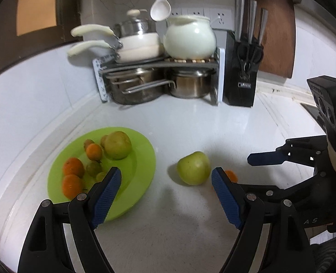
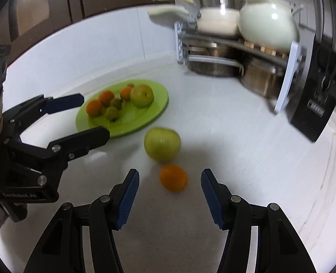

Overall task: Organize fruits
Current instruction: 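Move both open tools toward the last pear and orange on the counter, then grasp the yellow-green pear with the left tool while the right tool grasps the orange, then carry the pear and the orange over the green plate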

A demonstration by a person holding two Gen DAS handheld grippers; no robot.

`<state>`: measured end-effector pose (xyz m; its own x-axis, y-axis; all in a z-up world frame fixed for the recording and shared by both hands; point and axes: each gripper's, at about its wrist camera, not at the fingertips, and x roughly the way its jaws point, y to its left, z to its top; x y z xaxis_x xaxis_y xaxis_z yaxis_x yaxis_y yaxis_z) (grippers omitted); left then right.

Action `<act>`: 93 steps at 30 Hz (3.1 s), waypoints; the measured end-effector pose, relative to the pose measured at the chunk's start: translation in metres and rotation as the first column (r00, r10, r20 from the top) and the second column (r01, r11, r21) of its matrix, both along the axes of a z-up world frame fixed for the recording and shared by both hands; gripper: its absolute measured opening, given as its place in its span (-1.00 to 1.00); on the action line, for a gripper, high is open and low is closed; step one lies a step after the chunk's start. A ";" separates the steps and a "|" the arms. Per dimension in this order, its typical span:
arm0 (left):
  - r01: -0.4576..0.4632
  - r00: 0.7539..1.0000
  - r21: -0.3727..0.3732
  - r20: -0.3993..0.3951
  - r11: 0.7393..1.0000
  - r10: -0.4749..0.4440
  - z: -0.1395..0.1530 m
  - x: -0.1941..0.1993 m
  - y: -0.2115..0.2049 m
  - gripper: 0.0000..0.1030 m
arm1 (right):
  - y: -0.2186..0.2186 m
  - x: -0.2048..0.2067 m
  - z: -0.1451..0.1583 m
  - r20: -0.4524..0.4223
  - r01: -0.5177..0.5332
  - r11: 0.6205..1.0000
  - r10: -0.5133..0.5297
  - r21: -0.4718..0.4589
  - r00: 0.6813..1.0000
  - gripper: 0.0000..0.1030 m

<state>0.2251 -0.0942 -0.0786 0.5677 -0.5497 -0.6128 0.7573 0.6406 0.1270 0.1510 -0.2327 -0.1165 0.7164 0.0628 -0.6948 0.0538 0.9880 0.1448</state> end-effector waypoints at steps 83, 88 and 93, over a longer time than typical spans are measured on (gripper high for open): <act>-0.370 0.929 -0.169 -0.045 0.914 0.368 0.062 -0.059 0.055 -0.04 | 0.027 -0.013 0.083 0.261 -0.192 0.981 0.194 -0.031 0.946 -0.31; -0.397 0.917 -0.174 -0.030 0.901 0.399 0.067 -0.064 0.058 -0.04 | 0.029 -0.011 0.089 0.281 -0.219 0.975 0.221 -0.038 0.934 -0.31; -0.431 0.900 -0.181 -0.013 0.884 0.436 0.071 -0.067 0.061 -0.04 | 0.030 -0.008 0.093 0.298 -0.251 0.967 0.252 -0.041 0.921 -0.31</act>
